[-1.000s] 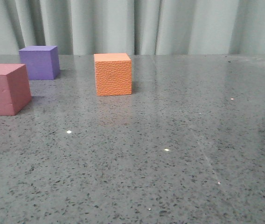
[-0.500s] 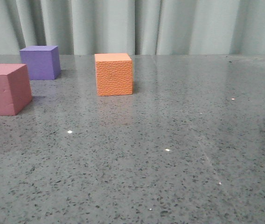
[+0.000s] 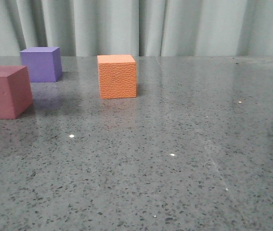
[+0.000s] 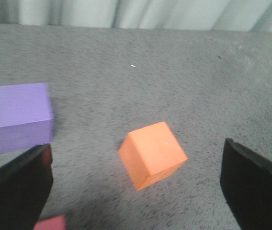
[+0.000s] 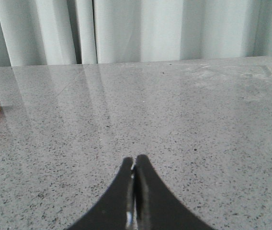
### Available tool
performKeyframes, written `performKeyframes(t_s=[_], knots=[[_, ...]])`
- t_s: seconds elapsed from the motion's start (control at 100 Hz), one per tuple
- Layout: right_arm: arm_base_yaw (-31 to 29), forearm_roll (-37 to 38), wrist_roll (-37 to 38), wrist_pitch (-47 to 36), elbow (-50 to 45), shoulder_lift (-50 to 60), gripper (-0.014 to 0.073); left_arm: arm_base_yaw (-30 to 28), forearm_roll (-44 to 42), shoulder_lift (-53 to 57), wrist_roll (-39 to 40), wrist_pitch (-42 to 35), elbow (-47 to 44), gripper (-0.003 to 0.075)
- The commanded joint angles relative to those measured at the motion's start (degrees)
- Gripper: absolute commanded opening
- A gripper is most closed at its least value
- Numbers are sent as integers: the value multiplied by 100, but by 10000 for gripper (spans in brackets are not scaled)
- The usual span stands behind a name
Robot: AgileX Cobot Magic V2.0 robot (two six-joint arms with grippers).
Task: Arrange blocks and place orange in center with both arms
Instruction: 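Move the left gripper over the orange cube and grasp it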
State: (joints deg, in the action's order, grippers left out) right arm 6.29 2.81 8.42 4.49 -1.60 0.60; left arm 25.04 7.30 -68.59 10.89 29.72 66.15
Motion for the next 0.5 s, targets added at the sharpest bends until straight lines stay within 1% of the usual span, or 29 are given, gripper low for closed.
performKeyframes(t_s=[0.0,0.13,0.21,0.31,0.39,0.49], knots=[[-39,-5,-60,-512,79,143,-67,425,-655,-514,814,-446,613,659],[-39,-5,-60,-512,79,143,-67,907,-1999,-1430,2122,-57,1409,659],[-39,-5,-60,-512,79,143,-67,1157,-2589,-1897,2632,340,1860,659],[-39,-5,-60,-512,79,143,-67,1421,-3249,-2394,3282,661,2333,650],[-39,-5,-60,-512,79,143,-67,1553,-3602,-2644,3710,754,2540,650],[-39,-5,-60,-512,79,143,-67,1610,-3649,-2808,3764,645,2632,650]])
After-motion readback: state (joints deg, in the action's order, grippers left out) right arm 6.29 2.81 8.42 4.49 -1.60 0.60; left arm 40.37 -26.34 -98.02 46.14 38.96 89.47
